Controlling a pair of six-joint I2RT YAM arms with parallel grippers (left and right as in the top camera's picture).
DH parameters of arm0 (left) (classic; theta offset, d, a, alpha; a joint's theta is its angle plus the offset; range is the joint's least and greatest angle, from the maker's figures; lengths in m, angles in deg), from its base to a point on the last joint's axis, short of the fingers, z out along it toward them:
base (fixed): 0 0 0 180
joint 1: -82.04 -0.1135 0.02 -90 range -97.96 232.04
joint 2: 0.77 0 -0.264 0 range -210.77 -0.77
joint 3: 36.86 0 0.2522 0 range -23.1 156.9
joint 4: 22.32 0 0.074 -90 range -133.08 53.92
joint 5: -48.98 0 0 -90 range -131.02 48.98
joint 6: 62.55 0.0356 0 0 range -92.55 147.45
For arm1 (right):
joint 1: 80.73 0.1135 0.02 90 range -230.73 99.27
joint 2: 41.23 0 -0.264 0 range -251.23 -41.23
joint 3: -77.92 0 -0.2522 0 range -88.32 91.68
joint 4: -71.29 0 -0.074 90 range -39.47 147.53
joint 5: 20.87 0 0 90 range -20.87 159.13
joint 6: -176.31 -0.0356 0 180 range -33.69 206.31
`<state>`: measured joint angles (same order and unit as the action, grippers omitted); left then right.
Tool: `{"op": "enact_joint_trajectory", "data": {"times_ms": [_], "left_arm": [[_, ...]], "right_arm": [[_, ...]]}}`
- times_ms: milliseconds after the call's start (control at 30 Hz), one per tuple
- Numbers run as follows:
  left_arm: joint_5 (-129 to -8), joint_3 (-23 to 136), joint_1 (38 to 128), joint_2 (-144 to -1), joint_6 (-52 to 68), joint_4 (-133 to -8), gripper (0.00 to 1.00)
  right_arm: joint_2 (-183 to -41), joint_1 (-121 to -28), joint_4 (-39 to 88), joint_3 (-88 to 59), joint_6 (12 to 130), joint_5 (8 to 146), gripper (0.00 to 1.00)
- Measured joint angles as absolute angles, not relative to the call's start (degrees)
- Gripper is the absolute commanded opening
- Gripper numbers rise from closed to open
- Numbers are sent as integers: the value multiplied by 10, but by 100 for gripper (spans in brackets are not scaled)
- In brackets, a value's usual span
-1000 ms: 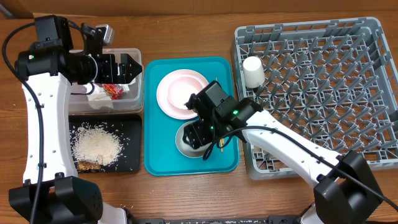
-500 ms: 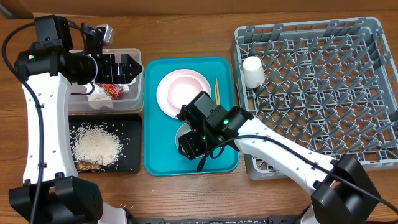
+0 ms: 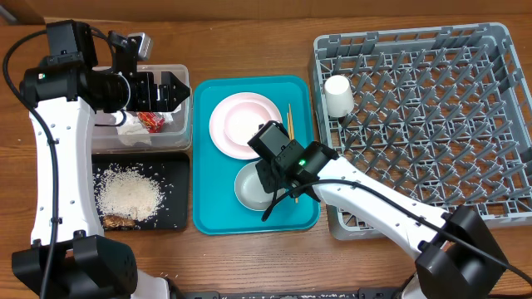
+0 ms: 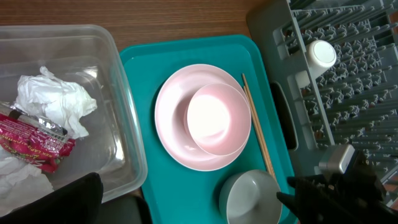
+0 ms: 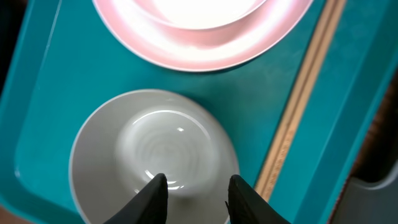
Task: Sort waste into correct bins and load items into the dishwasher
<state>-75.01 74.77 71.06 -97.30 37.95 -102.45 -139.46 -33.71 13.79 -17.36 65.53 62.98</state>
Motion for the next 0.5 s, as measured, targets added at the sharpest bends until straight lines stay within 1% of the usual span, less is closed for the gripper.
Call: {"op": "enact_joint_trajectory", "data": {"times_ms": [333,500], "left_arm": [[-750,748,711,-973,380,-1025,100],[-750,748,711,-973,380,-1024,100]], "right_arm": [[-1437,-337,164,-189,653,581,34],[-1447,-337,164,-194,653,575,29]]}}
